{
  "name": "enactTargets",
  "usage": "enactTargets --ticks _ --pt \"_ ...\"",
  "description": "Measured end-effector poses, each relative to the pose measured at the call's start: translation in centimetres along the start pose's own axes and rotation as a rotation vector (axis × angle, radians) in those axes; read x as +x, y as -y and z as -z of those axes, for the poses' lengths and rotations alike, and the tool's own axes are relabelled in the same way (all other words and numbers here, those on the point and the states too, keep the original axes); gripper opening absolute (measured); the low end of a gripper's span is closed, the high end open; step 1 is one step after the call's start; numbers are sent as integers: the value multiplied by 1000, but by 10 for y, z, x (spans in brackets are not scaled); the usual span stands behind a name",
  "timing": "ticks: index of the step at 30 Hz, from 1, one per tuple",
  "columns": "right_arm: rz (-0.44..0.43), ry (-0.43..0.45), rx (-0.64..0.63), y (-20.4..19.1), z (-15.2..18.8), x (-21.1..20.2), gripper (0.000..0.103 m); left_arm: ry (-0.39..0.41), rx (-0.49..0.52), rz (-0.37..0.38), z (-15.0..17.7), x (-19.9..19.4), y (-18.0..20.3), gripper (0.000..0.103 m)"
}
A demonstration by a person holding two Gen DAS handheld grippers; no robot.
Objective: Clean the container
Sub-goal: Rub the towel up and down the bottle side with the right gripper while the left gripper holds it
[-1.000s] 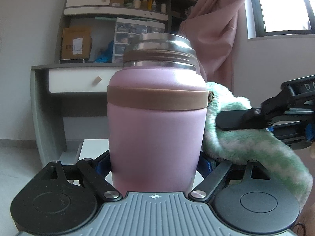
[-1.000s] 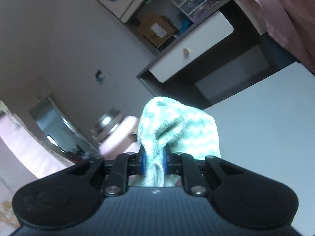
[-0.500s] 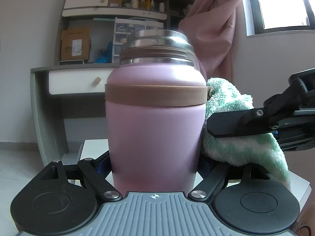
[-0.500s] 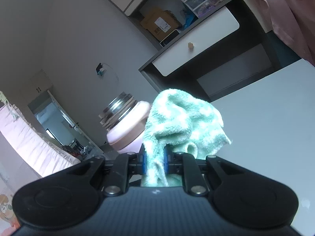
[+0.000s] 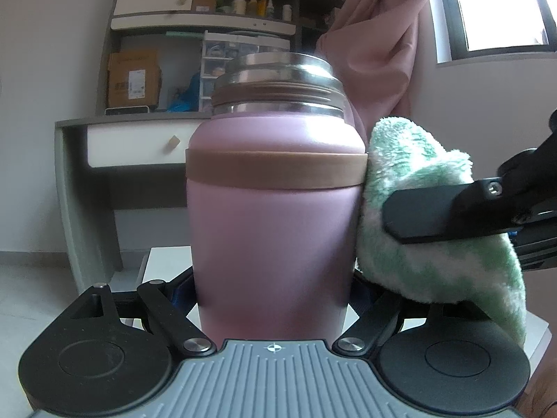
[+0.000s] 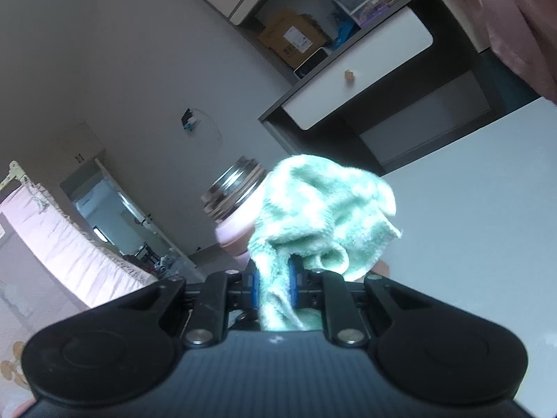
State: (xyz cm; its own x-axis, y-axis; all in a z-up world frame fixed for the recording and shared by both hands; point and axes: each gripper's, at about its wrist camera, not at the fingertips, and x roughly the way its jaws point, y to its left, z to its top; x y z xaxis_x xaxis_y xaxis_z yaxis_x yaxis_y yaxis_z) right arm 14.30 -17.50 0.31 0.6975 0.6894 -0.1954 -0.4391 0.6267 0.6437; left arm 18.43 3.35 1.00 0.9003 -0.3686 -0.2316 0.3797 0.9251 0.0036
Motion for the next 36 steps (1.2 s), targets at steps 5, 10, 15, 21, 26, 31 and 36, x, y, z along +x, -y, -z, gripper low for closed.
enactTargets --ticks 5,10,15,21,26,31,36 --pt "24 16 -20 -10 10 6 16 -3 19 -9 0 0 2 83" --pt "86 56 -49 -16 18 4 16 -7 18 -7 -1 1 1 83" --pt "127 82 -30 -13 21 5 16 -10 6 0 -1 2 0 83" --pt "109 79 -10 -21 29 2 16 -12 7 5 -1 3 0 83" --pt "52 30 -49 -42 42 -3 16 -13 8 2 0 4 1 83" --pt "-2 -18 -51 -59 49 -3 16 -14 12 -4 0 5 3 83" --pt "24 -1 -93 -67 52 2 16 -20 28 -10 0 5 5 83"
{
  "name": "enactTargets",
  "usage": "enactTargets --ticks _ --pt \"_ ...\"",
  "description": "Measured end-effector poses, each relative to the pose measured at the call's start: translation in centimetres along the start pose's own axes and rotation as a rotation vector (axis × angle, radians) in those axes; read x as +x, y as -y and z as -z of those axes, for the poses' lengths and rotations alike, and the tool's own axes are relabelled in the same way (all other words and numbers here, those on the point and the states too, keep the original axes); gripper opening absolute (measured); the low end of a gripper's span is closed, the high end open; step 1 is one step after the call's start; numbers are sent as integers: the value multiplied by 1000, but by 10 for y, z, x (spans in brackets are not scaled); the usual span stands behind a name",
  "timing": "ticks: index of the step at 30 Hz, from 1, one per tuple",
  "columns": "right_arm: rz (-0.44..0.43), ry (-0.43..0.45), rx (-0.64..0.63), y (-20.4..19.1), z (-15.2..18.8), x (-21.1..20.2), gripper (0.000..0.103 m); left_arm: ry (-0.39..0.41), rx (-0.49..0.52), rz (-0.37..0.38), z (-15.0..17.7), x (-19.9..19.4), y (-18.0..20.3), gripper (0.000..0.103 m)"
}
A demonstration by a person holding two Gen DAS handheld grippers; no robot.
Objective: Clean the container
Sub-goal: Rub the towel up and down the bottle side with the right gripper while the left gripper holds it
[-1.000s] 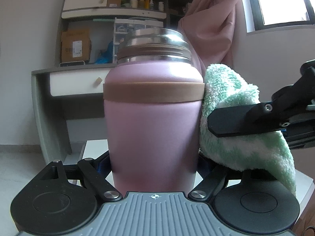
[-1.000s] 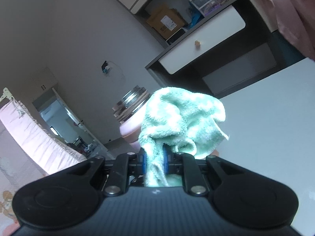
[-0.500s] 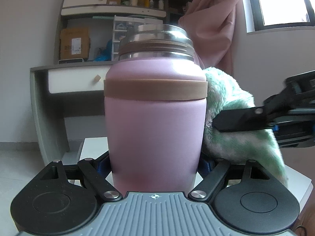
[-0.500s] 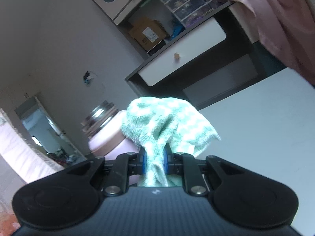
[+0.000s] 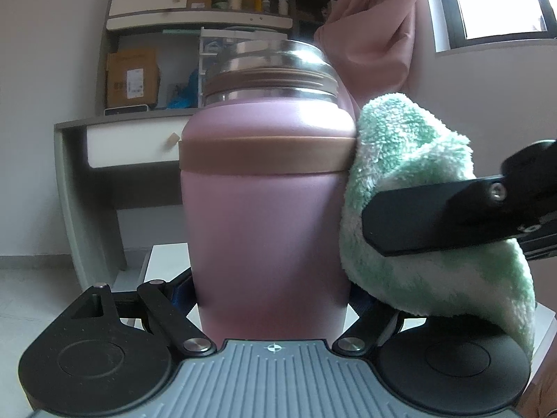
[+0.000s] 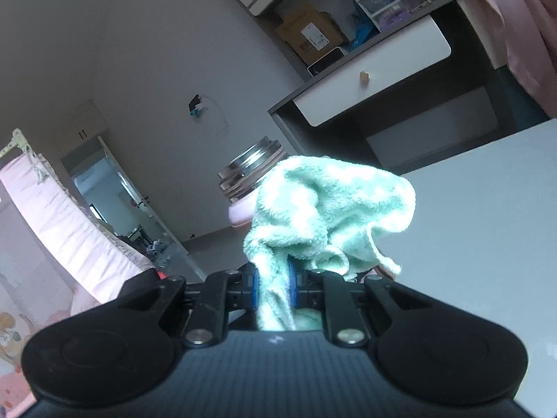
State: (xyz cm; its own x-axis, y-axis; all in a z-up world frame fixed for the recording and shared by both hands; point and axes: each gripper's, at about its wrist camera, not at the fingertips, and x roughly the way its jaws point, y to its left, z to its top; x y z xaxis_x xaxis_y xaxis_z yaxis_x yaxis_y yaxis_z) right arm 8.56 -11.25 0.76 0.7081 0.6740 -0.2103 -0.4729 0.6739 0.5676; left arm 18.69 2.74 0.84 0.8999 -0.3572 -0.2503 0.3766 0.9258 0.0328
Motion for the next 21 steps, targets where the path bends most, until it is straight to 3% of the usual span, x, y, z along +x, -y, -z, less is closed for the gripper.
enactTargets --ticks 13,21 --pt "146 85 0 -8 8 -4 16 1 -19 13 1 2 0 83" --pt "82 56 -11 6 4 -19 16 0 -17 5 0 1 6 82"
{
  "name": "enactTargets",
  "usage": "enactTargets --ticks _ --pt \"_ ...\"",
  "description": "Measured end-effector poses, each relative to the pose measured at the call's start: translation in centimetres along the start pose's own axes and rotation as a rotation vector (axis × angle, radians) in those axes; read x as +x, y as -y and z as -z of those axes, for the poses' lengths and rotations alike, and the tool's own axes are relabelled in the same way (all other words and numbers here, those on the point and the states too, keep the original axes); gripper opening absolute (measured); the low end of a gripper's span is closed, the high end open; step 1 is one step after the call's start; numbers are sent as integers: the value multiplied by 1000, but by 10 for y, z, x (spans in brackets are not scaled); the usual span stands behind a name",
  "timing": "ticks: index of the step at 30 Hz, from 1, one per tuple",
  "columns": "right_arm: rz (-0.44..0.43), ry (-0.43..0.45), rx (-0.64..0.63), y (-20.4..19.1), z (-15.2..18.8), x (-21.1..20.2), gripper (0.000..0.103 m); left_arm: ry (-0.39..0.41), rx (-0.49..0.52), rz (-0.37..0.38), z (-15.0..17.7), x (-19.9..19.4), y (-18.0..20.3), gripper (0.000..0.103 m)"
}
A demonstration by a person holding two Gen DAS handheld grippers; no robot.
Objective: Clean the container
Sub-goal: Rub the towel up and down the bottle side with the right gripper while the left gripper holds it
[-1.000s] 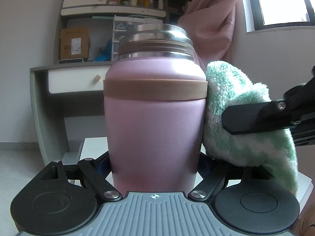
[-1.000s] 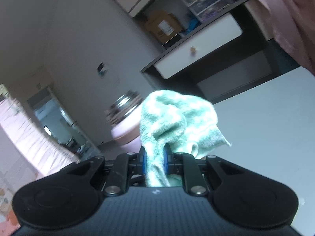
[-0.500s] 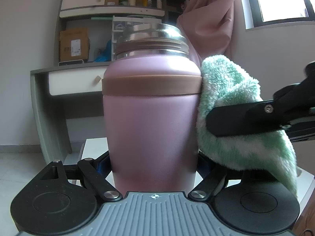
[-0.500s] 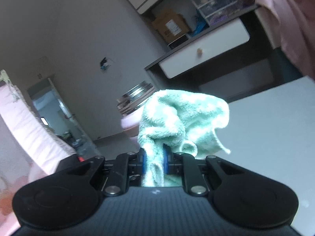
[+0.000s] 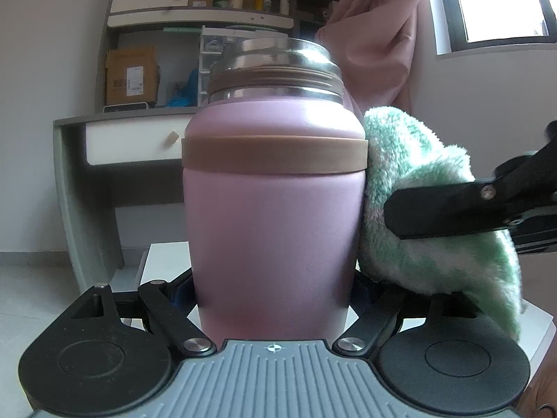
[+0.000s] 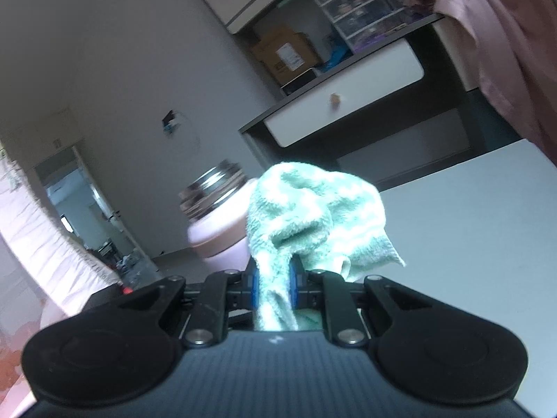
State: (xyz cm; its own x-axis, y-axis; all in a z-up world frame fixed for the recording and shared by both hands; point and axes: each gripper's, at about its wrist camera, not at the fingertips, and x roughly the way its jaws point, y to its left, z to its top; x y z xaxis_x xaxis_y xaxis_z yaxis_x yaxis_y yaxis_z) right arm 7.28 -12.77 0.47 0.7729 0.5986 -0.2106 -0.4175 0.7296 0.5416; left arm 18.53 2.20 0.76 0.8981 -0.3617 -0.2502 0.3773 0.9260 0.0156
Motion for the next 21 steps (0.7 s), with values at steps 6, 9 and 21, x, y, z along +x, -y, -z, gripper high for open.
enactTargets --ticks 6,9,21 --pt "-81 -29 18 -3 -9 5 16 1 -4 -5 0 0 1 82" --pt "-87 -36 12 0 -14 13 16 2 -4 -6 -1 1 2 82" --pt "34 28 -23 16 -21 16 16 4 0 -6 2 1 2 82"
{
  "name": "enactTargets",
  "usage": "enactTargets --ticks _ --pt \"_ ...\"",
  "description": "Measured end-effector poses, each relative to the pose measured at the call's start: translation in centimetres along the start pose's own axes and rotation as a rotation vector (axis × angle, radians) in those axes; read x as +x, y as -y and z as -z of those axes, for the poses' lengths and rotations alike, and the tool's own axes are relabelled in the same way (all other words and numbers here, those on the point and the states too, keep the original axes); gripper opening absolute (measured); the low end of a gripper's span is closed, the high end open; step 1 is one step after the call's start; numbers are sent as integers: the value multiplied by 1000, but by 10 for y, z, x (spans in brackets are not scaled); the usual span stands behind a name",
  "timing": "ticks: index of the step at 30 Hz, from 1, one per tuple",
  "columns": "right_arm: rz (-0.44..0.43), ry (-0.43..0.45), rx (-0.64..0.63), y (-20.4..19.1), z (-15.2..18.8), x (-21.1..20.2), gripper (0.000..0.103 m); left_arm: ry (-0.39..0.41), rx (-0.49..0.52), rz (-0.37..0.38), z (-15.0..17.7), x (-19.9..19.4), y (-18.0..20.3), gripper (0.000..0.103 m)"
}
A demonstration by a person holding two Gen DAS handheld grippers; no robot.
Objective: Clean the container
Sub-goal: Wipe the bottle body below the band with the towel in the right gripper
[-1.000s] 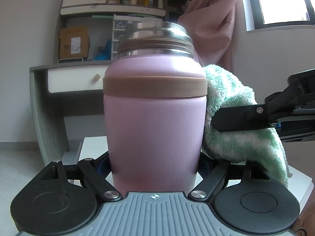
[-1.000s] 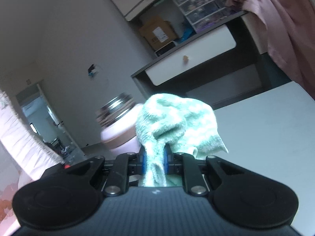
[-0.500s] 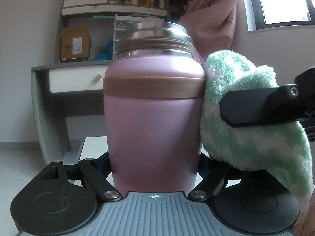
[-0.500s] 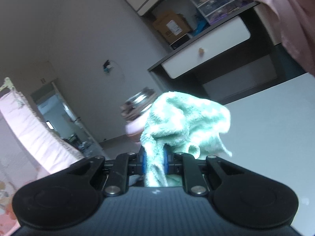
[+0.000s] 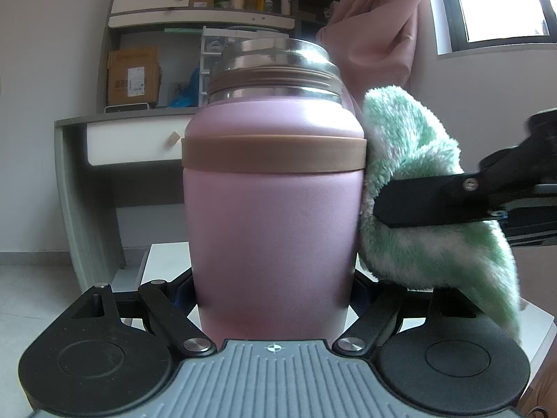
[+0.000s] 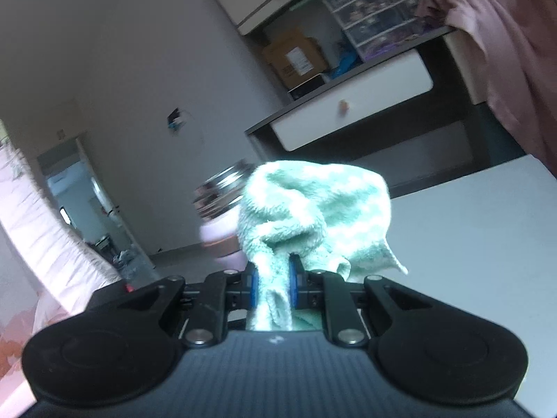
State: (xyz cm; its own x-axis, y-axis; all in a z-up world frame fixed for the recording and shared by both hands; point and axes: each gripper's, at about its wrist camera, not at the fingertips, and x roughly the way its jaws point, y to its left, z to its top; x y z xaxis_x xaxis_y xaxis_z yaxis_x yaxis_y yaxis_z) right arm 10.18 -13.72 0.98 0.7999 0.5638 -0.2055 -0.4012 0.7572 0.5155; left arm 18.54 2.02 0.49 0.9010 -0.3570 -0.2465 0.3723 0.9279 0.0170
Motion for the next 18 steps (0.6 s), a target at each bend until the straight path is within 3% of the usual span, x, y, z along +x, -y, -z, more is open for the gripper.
enactTargets --ticks 4,12,18 --pt "39 5 43 16 -2 3 16 1 -1 1 0 0 -1 82" --pt "14 -22 24 11 0 4 16 1 1 5 1 -2 0 82" --pt "-67 -64 33 0 -3 0 17 1 -2 3 1 -3 2 82"
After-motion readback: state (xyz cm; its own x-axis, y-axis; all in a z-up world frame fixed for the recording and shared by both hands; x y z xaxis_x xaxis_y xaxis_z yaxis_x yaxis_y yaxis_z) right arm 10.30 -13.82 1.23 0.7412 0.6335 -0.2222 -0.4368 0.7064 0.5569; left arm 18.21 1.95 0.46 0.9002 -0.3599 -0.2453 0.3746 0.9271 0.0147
